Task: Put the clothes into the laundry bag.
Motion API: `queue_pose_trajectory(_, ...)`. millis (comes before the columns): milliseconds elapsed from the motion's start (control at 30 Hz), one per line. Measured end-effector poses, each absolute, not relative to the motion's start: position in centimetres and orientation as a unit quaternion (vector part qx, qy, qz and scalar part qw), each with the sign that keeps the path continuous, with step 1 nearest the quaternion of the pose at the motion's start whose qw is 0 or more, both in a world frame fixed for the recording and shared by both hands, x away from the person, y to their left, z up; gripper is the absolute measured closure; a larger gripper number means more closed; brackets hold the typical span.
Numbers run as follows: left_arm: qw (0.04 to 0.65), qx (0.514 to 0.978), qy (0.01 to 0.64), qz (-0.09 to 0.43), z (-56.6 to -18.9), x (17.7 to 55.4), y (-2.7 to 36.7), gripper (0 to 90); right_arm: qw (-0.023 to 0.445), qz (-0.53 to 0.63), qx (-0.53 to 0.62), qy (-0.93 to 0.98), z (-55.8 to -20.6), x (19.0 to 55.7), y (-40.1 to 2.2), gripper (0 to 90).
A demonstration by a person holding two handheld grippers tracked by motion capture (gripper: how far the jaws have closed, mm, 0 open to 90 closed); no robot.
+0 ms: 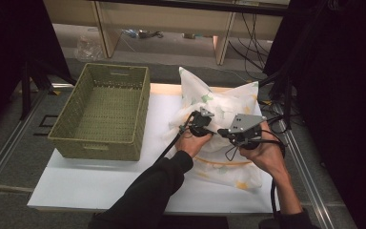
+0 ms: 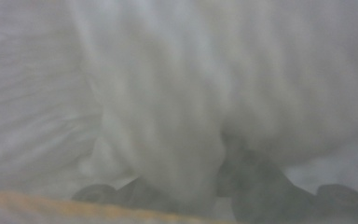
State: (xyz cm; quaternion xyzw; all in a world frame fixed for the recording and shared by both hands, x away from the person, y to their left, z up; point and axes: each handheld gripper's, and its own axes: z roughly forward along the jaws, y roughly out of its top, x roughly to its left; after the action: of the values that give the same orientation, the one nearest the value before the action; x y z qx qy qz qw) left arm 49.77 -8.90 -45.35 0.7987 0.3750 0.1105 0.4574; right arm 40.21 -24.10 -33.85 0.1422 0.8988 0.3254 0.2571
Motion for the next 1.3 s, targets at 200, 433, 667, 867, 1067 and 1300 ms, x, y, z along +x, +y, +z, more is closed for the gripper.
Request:
queue_pose_trajectory(200,0.455,0.809,0.365,0.073,-45.5,48.9,-7.9,71.8,0.253,0.324,0.147,0.9,-34.0,40.2,-24.0,90.0)
queue_pose_trajectory(433,0.431,0.836,0.336,0.052,-44.9,47.6,-6.9,55.3,0.258,0.328,0.14,0.898,-33.7,40.2,-24.3,90.0)
queue_pose_trajectory(667,0.426,0.836,0.342,0.05,-45.2,46.3,-5.4,44.0,0.261,0.327,0.138,0.898,-33.7,40.3,-24.3,90.0)
queue_pose_trajectory(867,0.409,0.84,0.353,0.06,-46.0,45.2,-4.2,35.3,0.261,0.328,0.137,0.897,-33.6,40.3,-24.2,90.0)
queue_pose_trajectory(1067,0.402,0.835,0.373,0.045,-47.2,46.2,-4.6,34.8,0.258,0.327,0.135,0.899,-33.8,40.3,-23.9,90.0)
queue_pose_trajectory(1300,0.402,0.83,0.385,0.044,-48.2,48.9,-5.3,73.7,0.251,0.325,0.135,0.902,-34.1,40.4,-23.9,90.0)
